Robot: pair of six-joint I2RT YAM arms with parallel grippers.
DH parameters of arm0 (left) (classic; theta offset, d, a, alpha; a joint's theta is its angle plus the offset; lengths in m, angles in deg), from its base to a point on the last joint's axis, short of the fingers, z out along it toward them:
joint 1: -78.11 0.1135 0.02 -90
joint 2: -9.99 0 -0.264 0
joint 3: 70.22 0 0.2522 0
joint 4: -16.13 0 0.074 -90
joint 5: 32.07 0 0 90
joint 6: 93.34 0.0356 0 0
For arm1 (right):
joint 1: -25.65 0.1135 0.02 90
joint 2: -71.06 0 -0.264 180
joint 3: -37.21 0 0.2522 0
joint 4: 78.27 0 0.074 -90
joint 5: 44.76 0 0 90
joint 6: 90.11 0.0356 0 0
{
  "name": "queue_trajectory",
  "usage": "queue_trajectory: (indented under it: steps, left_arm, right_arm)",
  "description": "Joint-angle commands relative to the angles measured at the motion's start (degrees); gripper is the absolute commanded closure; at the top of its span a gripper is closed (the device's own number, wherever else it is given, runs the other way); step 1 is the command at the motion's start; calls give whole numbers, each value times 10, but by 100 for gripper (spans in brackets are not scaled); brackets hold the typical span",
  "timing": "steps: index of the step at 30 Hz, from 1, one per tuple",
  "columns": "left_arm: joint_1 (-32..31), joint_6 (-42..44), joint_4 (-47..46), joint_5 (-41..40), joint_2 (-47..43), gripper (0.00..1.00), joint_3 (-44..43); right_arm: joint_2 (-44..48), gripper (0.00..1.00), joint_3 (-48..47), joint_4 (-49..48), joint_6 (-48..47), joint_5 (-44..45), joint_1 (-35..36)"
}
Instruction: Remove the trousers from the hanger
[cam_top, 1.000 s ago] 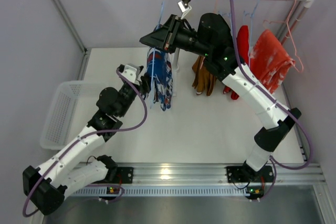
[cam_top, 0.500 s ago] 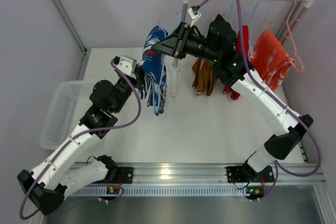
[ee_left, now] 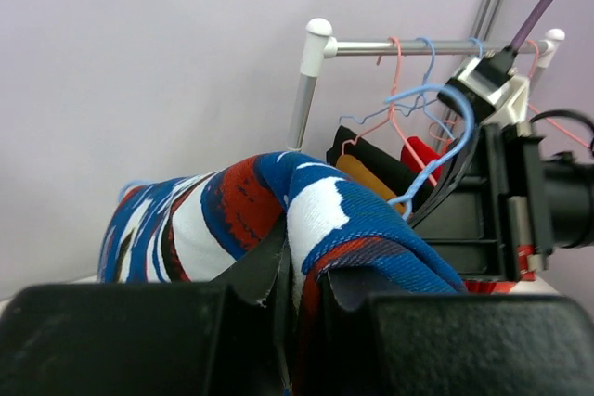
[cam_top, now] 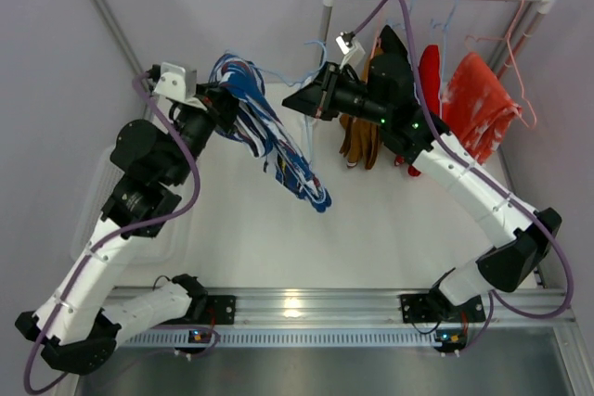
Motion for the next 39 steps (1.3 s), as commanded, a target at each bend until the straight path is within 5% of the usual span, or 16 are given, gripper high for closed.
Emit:
queue_trajectory:
  steps: [1,23,30,39]
  left_arm:
    - [2,-28,-77,6,-3,100,-78]
    - [2,91,-77,-46,145,100,-446]
    - [11,221,-130,-143,102,100,-379]
    - [210,286,-183,-194,-75,100,-131]
  right_arm:
    - [11,100,12,2,-34,28,-16]
    - [-51,100,15,11,-53,38,3]
    - [-42,100,8,12,-61,40,6]
    - [-27,100,14,18,-79,41,6]
